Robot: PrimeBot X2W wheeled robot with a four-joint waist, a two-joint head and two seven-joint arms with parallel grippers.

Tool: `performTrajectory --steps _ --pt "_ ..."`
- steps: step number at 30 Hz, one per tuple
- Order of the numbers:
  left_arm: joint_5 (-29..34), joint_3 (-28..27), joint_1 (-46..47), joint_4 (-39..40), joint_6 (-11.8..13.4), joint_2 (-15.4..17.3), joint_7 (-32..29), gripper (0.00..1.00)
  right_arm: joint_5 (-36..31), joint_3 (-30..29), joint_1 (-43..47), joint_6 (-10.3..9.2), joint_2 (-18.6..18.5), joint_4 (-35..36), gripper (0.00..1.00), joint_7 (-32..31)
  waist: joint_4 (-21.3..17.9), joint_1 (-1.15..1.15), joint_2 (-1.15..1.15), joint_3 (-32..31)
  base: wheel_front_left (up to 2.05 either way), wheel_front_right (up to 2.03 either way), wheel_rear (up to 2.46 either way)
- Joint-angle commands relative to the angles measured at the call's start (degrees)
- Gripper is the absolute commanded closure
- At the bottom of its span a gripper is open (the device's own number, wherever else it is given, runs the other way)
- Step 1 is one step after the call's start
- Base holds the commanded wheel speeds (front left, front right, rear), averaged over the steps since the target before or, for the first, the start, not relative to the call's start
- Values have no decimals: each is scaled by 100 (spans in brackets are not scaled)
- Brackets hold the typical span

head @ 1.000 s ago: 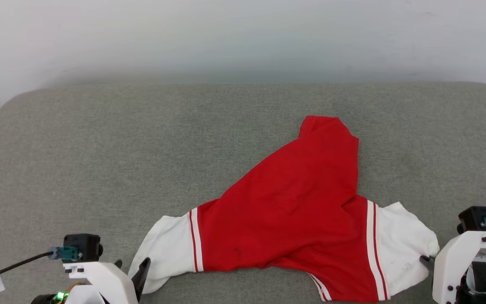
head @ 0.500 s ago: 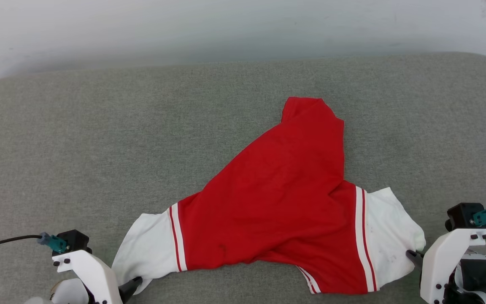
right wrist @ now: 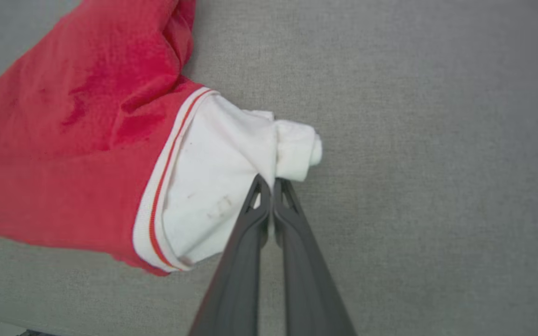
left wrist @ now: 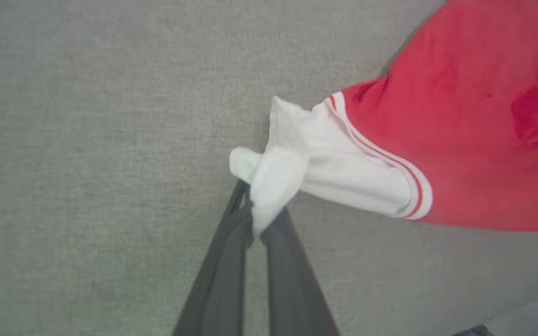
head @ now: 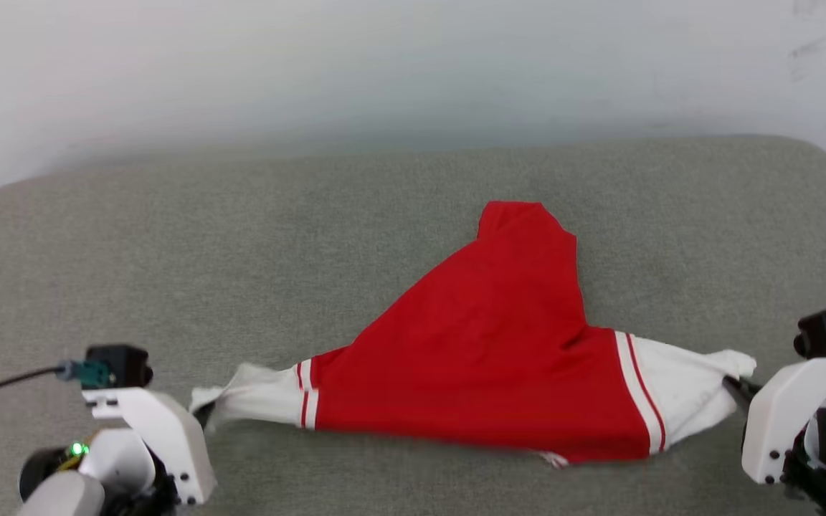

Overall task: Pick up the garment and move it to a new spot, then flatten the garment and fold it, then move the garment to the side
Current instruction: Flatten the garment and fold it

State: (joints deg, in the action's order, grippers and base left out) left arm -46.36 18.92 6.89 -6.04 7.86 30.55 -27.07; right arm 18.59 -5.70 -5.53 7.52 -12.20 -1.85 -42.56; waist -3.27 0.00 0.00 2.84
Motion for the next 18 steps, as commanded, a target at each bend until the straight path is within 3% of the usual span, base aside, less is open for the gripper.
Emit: performTrajectory --steps 1,10,18 --pt "70 -18 114 95 36 47 43 100 -28 -2 -112 -6 -41 16 100 7 50 0 0 -106 0 0 0" --pt "601 -36 1535 510 165 1 243 100 -66 182 -1329 -5 -348 -189 100 198 92 0 0 -250 0 0 0" --pt "1116 75 3393 -160 -75 -253 656 100 -147 352 -3040 -6 -546 -814 100 885 99 0 0 318 0 0 0"
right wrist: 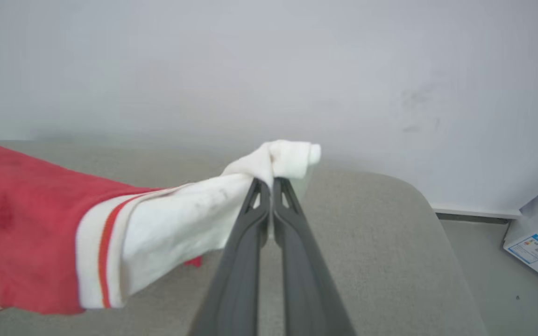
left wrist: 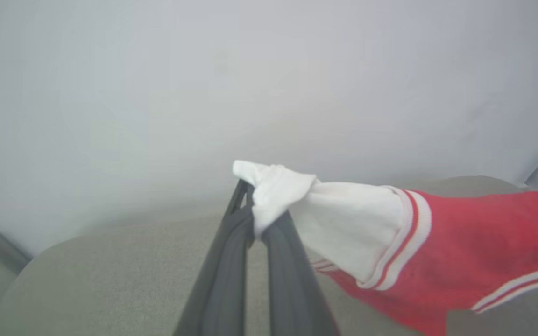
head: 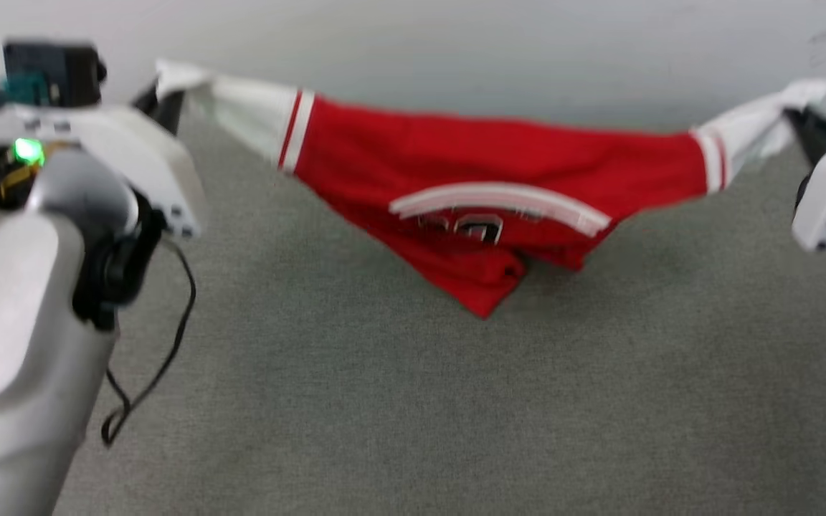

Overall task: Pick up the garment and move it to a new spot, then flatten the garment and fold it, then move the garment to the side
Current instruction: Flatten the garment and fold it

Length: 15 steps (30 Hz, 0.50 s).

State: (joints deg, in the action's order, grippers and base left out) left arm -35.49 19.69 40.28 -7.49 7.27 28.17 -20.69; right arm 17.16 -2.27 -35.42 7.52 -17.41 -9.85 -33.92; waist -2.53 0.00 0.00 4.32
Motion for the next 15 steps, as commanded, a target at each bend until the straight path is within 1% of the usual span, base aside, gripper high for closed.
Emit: performTrajectory --steps 1,4,6,12,15 --pt "80 8 319 -125 -33 -76 101 100 -5 45 -269 -6 -65 -80 100 95 40 0 0 290 0 0 0" --pt "265 28 1122 -483 -109 -218 347 100 -75 155 -994 -6 -144 -268 100 325 39 0 0 666 0 0 0" --pt "360 15 1645 -727 -160 -302 510 100 -102 175 -1497 -6 -128 -427 100 507 15 0 0 919 0 0 0" --pt "573 -52 2986 -1372 -282 -393 899 100 -366 335 -2923 -6 -77 -858 100 1065 -67 0 0 1659 0 0 0" --pt "682 -78 3593 -1566 -308 -443 1097 100 -486 362 -3586 -6 -52 -1067 100 1375 -102 0 0 2038 0 0 0"
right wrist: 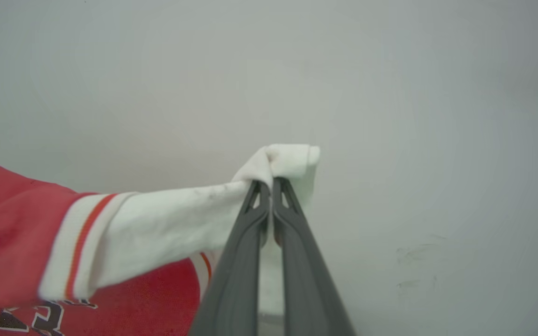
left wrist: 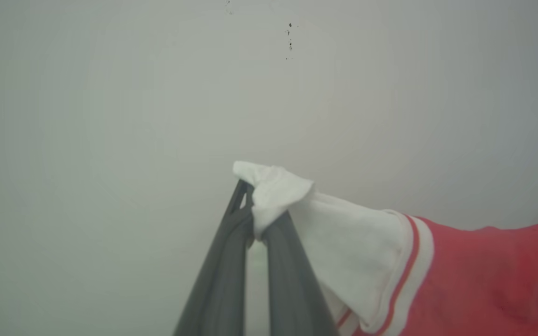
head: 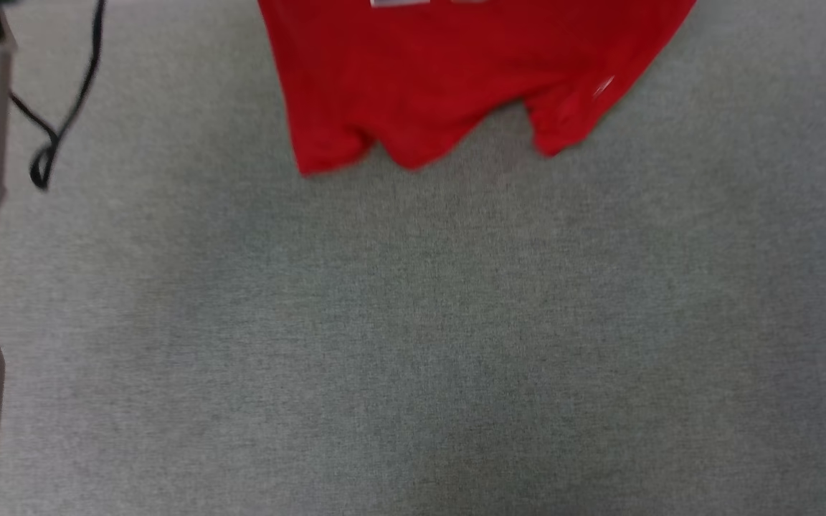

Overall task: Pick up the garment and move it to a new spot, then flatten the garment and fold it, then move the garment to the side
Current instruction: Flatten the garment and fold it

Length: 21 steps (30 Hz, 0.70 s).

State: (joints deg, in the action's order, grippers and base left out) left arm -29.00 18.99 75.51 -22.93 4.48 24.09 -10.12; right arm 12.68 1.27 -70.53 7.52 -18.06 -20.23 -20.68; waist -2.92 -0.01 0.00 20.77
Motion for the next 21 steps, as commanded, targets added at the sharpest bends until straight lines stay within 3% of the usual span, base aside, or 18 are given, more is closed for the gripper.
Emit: performTrajectory --steps 1,12,21 --pt "50 -26 245 -92 -21 -52 120 100 -72 13 -253 -6 13 -103 100 166 -68 1 0 495 0 0 0" --pt "200 -157 1484 -769 -112 -144 1048 100 -346 257 -1701 -6 175 -943 100 1490 -191 1 0 1182 0 0 0" --pt "91 -95 1164 -1367 -176 -300 1340 100 -150 617 -1908 -6 390 -1969 100 1897 -182 1 0 1585 0 0 0"
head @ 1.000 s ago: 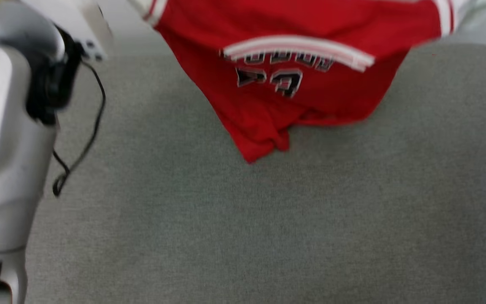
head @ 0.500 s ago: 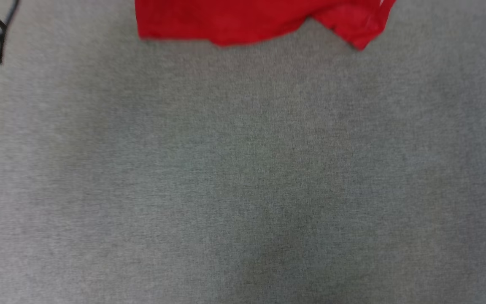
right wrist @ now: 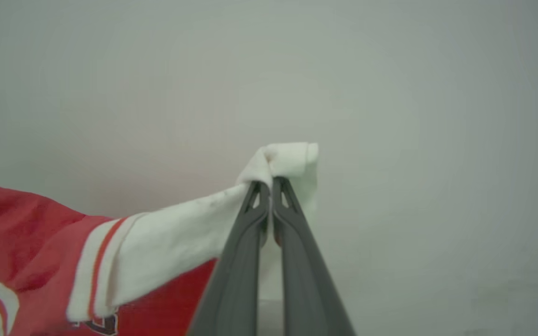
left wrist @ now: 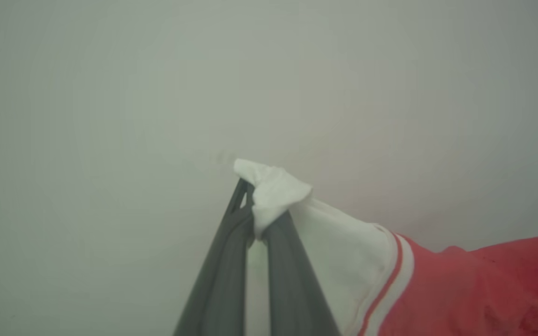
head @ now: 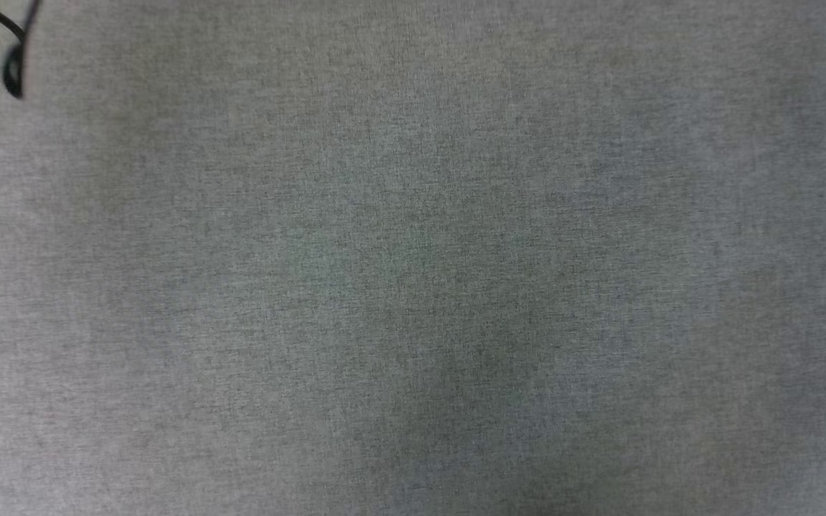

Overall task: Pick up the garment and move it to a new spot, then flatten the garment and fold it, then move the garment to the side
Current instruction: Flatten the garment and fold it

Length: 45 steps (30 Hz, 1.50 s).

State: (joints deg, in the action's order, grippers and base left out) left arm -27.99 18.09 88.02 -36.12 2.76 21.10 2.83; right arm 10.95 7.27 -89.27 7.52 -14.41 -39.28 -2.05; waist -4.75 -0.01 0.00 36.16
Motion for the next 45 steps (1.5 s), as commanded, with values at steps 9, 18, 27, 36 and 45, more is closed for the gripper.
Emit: performTrajectory --steps 9,18,27,36,45 --pt "-267 -20 -463 -944 -204 -231 332 100 306 317 304 -6 265 -1180 100 255 45 1 0 89 0 0 0" --pt "-679 -140 -1682 -1768 -536 -484 831 100 998 919 1483 -6 260 -1760 100 549 155 1 0 -695 0 0 0" --pt "-846 -306 -3707 -1750 -703 -433 1215 100 1754 1412 3538 -6 -120 -1380 100 825 233 1 0 -2075 0 0 0" --pt "-667 -668 -6247 -72 -215 -275 1241 100 2157 1371 5641 -7 -446 -476 100 487 169 1 0 -3200 0 0 0" --pt "-742 -769 -8695 2050 661 -2 605 100 1919 490 7802 -8 -570 888 100 -516 161 1 0 -3813 0 0 0"
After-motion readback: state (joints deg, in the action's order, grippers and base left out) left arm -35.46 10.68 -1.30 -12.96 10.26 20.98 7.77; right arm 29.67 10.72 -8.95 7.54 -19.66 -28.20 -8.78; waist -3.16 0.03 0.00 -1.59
